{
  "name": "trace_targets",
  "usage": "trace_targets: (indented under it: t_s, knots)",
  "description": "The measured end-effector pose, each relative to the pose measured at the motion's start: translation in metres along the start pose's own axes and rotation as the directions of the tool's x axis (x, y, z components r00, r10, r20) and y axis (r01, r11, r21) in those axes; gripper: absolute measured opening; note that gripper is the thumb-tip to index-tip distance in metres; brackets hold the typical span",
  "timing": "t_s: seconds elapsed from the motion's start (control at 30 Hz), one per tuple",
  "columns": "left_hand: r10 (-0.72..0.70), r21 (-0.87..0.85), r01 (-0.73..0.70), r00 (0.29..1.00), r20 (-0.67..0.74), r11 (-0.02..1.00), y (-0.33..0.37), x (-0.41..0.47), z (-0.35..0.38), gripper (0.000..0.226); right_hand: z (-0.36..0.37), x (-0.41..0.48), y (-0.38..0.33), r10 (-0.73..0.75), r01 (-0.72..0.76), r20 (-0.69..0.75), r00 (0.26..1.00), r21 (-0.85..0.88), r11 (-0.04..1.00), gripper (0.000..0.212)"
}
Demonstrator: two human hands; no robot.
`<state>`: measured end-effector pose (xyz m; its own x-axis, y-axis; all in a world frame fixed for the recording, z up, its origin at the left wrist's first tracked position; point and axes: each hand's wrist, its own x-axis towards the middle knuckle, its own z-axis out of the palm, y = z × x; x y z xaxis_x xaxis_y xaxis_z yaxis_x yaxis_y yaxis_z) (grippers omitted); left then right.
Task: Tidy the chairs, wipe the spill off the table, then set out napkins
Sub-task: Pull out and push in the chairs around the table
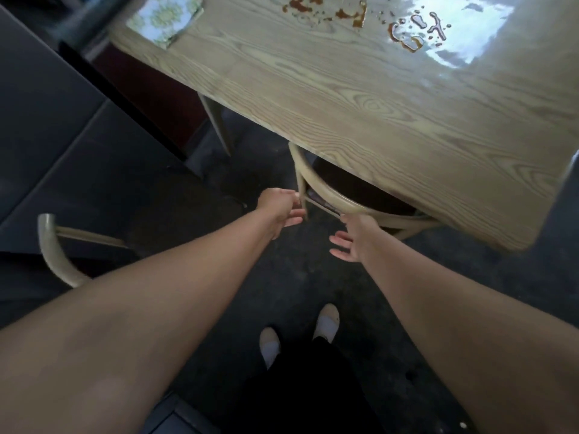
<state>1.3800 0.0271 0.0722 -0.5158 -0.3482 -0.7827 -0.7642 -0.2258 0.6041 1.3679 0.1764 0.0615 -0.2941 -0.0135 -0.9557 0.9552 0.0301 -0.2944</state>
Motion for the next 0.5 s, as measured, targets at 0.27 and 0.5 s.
trace_targets:
  t_s: [0.27,0.5]
  knots:
    - [-0.047,-0.110,0.035,0.993,-0.111,0.993,-0.042,-0.020,-0.098,0.014,0.080,-0.047,0.033,0.035,-0.025,0.036,0.999,-0.244,0.969,0.023]
    - [-0.070,-0.140,0.042,0.976,-0.205,0.989,-0.087,-0.026,-0.220,0.015,0.152,-0.070,0.069,0.055,-0.018,0.106,0.993,-0.325,0.946,0.026]
